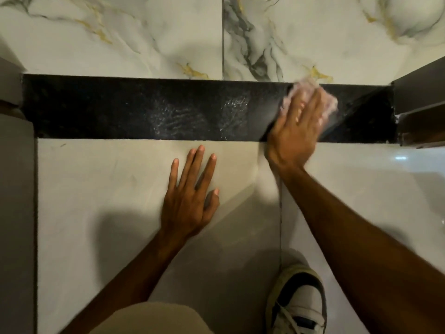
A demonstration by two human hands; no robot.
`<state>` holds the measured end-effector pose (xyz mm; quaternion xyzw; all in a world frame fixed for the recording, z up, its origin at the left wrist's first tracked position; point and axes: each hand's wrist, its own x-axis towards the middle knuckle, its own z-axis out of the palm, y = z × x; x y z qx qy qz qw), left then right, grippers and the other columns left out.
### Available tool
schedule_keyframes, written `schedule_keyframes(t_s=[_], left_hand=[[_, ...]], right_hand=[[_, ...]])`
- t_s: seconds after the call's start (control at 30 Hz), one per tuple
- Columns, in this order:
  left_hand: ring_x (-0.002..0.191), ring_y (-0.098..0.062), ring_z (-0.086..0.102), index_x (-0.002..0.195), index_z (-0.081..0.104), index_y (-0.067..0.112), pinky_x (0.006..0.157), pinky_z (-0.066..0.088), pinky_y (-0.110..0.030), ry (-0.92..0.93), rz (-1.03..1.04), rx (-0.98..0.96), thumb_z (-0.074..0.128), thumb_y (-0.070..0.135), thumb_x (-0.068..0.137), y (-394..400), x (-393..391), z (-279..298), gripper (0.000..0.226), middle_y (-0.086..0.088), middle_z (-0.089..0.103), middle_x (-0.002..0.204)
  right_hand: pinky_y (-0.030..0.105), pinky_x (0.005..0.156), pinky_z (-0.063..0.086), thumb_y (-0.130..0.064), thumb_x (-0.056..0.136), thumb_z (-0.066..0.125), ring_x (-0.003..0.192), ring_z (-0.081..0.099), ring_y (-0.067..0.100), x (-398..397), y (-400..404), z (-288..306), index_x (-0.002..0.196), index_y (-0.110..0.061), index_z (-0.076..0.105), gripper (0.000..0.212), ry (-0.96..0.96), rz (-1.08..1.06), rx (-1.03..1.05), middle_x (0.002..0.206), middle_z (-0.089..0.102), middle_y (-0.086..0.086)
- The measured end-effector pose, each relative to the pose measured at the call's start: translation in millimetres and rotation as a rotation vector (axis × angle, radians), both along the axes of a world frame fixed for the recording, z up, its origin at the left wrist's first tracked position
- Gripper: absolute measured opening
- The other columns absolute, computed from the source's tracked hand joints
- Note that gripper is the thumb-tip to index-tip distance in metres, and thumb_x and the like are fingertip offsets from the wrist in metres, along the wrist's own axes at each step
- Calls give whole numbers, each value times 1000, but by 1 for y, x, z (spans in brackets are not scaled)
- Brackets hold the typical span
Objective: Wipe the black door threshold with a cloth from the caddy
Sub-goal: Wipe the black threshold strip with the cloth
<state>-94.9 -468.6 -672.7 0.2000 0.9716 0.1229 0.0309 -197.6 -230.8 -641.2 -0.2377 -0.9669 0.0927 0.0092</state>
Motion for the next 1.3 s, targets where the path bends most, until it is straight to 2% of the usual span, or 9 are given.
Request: schedule_keyframes(t_s=[0.1, 0.23, 0.4, 0.57, 0.73, 0.87, 1.0, 1.13, 1.3], left_hand=[[170, -31, 18, 174, 22, 16, 140, 2, -48, -5, 117, -19, 30, 47, 111, -3, 1, 1, 71, -14, 20, 183], [168, -35, 24, 172, 28, 13, 138, 15, -55, 9, 191, -99, 33, 43, 111, -28, 11, 8, 69, -17, 25, 180], [166, -39, 27, 169, 36, 12, 135, 24, -64, 27, 224, -90, 38, 41, 110, -85, 21, 14, 66, -18, 28, 179], [166, -38, 27, 168, 37, 10, 136, 23, -64, 62, 280, -76, 42, 40, 109, -86, 18, 6, 67, -19, 30, 178], [165, -38, 32, 168, 39, 10, 135, 25, -62, 79, 407, -98, 35, 44, 111, -86, 20, 8, 66, -19, 34, 176], [165, -39, 30, 168, 38, 10, 134, 26, -65, 30, 519, -117, 27, 47, 111, -84, 16, 17, 69, -20, 32, 177], [167, -38, 26, 170, 35, 11, 135, 23, -65, 28, 508, -87, 27, 47, 112, -87, 16, 13, 69, -19, 28, 179], [169, -34, 22, 172, 31, 14, 138, 15, -59, 40, 515, -59, 29, 46, 113, -88, 16, 4, 67, -16, 24, 181], [171, -29, 15, 175, 18, 21, 139, 9, -55, 43, 607, -101, 18, 52, 113, -92, 18, -1, 69, -12, 17, 184]], right_hand=[[59, 140, 10, -31, 117, 32, 171, 12, 39, -35, -51, -6, 174, -13, 18, 61, 77, 335, -35, 182, 13, 21], [51, 142, 9, -39, 117, 31, 172, 8, 29, 16, -71, -7, 175, -21, 18, 62, 1, 674, -100, 184, 10, 11], [54, 140, 18, -39, 117, 29, 172, 7, 28, 67, -7, -2, 174, -20, 21, 62, -32, 489, 8, 184, 14, 11], [56, 141, 12, -41, 117, 25, 172, 9, 34, -7, -47, -1, 175, -18, 16, 63, 25, 194, -31, 184, 11, 15], [58, 141, 14, -39, 115, 31, 171, 13, 35, -35, -143, -5, 174, -15, 19, 64, 63, 634, -116, 183, 14, 17], [54, 141, 14, -43, 117, 26, 172, 8, 30, 20, -122, -3, 175, -25, 17, 62, -50, 964, -75, 184, 11, 11], [51, 140, 11, -42, 116, 31, 172, 9, 30, 22, -72, 3, 174, -26, 20, 62, -68, 832, -25, 184, 13, 11], [52, 142, 3, -41, 117, 23, 172, 3, 32, -32, -123, 2, 176, -21, 11, 63, -28, 490, -37, 185, 4, 13], [54, 141, 7, -32, 114, 32, 172, 8, 35, -55, -225, -1, 175, -18, 16, 65, 45, 770, -123, 184, 10, 15]])
